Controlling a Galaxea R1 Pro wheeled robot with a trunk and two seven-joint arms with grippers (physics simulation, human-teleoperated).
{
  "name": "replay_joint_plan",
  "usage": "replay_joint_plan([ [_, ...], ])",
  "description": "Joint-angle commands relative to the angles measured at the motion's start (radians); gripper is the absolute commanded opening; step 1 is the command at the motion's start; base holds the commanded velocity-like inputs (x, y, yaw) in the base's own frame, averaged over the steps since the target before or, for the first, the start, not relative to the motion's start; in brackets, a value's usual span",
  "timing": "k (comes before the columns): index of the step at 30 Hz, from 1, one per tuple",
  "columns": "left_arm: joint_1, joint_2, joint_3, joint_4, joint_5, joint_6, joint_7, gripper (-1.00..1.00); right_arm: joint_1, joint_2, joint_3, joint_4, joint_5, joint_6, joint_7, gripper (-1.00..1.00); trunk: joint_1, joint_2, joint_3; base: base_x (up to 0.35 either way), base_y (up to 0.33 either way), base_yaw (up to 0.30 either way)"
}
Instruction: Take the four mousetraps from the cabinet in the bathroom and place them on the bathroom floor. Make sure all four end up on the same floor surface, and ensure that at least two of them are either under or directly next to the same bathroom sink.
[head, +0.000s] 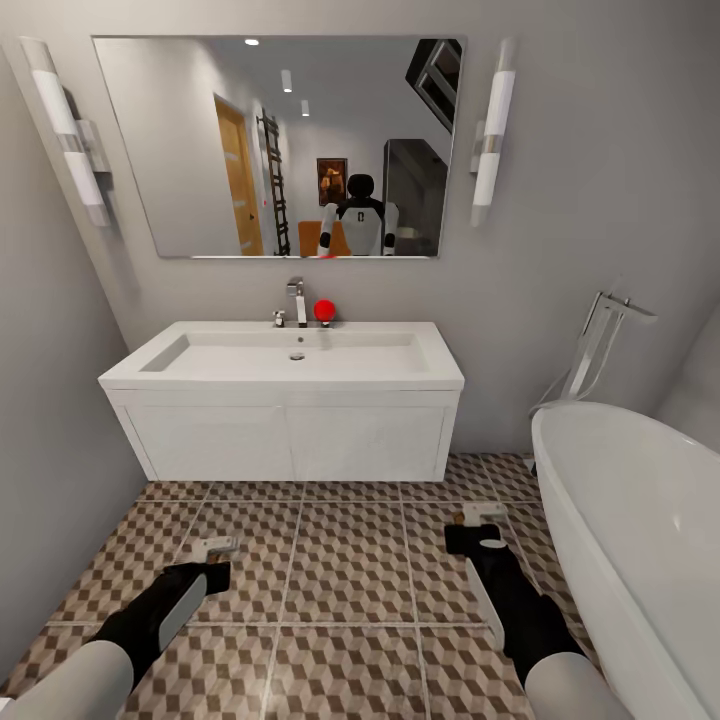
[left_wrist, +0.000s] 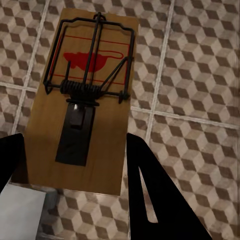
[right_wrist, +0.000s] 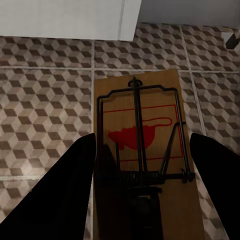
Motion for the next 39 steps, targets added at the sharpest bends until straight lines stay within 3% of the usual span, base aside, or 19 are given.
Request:
replay_joint_plan([
  [1,-0.001,0.002,-0.009,-0.010,0.007,0.004,0.011,-1.00,0.000,0.000,0.002,-0.002,0.006,0.007,-0.003,-1.00,0.000,-0.001,-0.001,0.000,0.000,0.000],
  [39,-0.001,0.000,-0.011,-0.023,0.008,0.005,0.011,-1.00,0.000,0.004,0.003,-0.004,0.005,0.006,-0.004,-1.00,0.000,-0.001,-0.001,0.000,0.000,0.000],
])
